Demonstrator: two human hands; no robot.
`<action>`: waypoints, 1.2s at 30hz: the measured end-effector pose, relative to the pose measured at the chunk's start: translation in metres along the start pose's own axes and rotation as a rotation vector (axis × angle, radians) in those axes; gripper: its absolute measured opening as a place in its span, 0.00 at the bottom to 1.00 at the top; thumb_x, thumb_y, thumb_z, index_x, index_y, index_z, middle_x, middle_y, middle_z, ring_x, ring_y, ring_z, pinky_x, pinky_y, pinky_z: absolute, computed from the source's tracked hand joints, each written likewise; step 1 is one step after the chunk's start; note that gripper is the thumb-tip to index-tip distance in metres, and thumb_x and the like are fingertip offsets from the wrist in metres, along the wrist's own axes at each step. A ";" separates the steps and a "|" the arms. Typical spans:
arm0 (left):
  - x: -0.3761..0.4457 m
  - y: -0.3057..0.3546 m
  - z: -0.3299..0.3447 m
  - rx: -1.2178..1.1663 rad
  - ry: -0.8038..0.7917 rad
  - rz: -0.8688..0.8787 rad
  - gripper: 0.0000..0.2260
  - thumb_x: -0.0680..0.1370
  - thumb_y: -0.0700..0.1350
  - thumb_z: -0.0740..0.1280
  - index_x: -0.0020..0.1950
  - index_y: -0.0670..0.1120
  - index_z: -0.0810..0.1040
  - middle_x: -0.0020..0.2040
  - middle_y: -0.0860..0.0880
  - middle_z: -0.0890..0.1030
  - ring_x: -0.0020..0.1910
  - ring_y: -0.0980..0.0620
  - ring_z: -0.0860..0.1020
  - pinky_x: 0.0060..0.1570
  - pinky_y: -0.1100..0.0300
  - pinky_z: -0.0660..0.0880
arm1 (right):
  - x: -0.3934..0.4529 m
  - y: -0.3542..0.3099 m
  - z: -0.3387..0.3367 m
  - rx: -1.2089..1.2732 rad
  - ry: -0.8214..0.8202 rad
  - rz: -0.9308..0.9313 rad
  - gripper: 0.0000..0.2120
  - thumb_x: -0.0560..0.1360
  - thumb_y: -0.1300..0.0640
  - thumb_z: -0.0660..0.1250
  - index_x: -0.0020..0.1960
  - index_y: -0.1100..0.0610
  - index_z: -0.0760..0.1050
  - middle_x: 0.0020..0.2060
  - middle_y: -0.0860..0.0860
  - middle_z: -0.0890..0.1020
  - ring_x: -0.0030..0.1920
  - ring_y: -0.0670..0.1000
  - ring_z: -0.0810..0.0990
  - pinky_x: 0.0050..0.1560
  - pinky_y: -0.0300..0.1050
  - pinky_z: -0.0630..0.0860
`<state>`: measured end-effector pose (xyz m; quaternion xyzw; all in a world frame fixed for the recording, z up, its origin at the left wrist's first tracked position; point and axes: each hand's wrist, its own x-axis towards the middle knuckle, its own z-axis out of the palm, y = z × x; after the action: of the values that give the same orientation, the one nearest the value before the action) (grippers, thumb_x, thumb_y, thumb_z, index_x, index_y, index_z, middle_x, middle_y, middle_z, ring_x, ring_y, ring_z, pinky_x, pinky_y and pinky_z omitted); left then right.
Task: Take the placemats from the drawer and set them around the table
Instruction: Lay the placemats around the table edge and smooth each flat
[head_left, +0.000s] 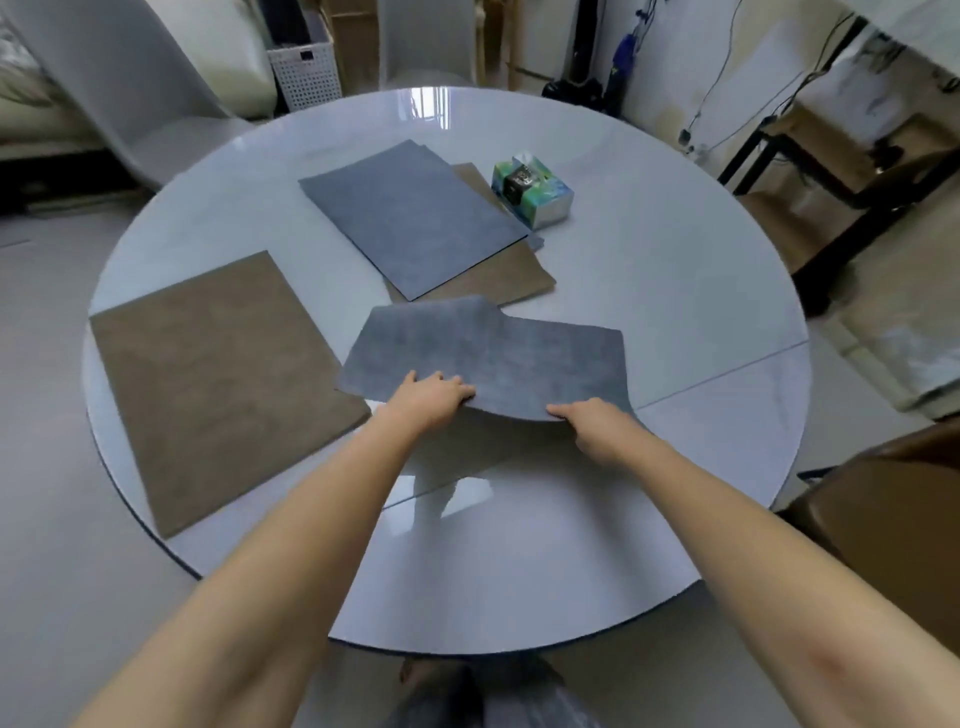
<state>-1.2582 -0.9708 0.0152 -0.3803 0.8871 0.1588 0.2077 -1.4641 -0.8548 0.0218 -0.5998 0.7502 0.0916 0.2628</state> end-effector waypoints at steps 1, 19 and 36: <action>-0.005 -0.001 0.016 -0.046 -0.131 0.003 0.21 0.80 0.40 0.51 0.71 0.54 0.67 0.71 0.48 0.69 0.69 0.43 0.68 0.69 0.43 0.62 | -0.004 -0.002 0.014 -0.038 -0.113 -0.002 0.27 0.74 0.71 0.54 0.69 0.53 0.71 0.65 0.58 0.75 0.64 0.60 0.74 0.62 0.49 0.72; -0.087 0.056 0.120 0.021 0.090 -0.211 0.23 0.81 0.33 0.51 0.76 0.45 0.56 0.76 0.45 0.58 0.76 0.40 0.54 0.71 0.33 0.51 | -0.061 0.000 0.126 -0.196 0.074 -0.130 0.34 0.77 0.71 0.53 0.78 0.53 0.48 0.65 0.62 0.67 0.62 0.62 0.70 0.57 0.51 0.72; -0.112 0.094 0.192 -0.160 -0.015 -0.278 0.28 0.83 0.37 0.48 0.79 0.50 0.39 0.79 0.49 0.37 0.77 0.42 0.37 0.70 0.31 0.40 | -0.068 0.024 0.183 -0.151 0.089 -0.088 0.29 0.82 0.61 0.50 0.78 0.48 0.43 0.77 0.60 0.44 0.78 0.59 0.43 0.76 0.57 0.47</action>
<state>-1.2102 -0.7560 -0.0844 -0.5138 0.8088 0.2015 0.2031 -1.4253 -0.7075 -0.1029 -0.6536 0.7251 0.1095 0.1871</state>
